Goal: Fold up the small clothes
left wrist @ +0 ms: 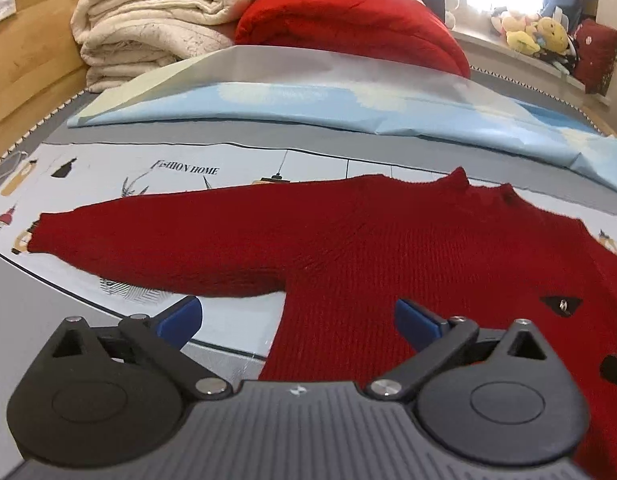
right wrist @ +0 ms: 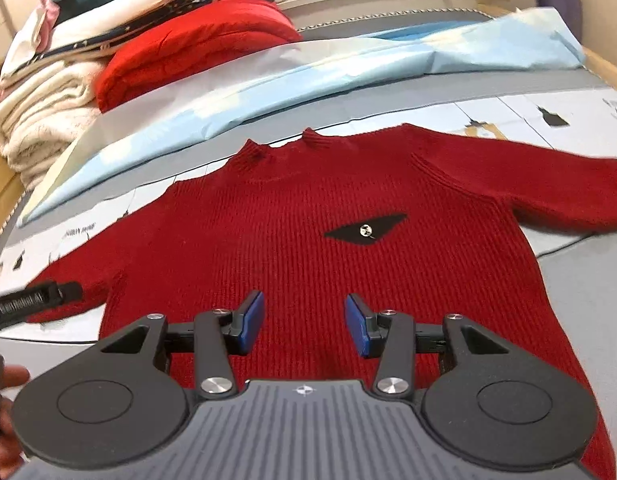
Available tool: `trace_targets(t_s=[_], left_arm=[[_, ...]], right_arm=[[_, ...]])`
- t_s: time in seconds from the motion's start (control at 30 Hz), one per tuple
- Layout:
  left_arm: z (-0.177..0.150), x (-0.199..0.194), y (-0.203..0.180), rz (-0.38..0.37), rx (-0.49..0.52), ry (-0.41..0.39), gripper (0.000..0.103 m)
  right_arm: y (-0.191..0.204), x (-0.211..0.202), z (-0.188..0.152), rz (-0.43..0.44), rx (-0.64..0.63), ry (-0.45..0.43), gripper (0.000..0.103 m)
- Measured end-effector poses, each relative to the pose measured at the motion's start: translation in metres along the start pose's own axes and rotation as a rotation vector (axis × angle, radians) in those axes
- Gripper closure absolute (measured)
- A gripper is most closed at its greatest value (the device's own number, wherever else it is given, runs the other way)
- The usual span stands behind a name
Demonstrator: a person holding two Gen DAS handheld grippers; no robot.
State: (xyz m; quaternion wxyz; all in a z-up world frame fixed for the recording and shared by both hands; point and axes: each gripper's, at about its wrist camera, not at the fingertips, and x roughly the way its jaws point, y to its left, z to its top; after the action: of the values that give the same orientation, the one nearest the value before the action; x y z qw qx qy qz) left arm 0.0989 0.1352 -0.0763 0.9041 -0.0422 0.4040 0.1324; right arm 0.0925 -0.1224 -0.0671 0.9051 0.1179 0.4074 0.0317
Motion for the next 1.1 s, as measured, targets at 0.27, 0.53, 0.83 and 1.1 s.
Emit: trace_targets(t_s=[0.27, 0.53, 0.83, 1.1], left_arm=[[0.015, 0.012, -0.001, -0.02, -0.017, 0.012, 0.0], [0.019, 0.023, -0.001, -0.051, -0.006, 0.013, 0.0], [0.026, 0.041, -0.002, -0.043, 0.002, 0.032, 0.001], [0.028, 0.051, -0.008, -0.018, 0.033, 0.059, 0.001]], right_arm=[[0.007, 0.015, 0.01, 0.024, -0.025, -0.001, 0.056], [0.006, 0.027, 0.016, 0.02, -0.042, -0.01, 0.056], [-0.006, 0.041, 0.019, -0.002, -0.04, 0.001, 0.056], [-0.013, 0.05, 0.024, -0.026, -0.04, 0.014, 0.056]])
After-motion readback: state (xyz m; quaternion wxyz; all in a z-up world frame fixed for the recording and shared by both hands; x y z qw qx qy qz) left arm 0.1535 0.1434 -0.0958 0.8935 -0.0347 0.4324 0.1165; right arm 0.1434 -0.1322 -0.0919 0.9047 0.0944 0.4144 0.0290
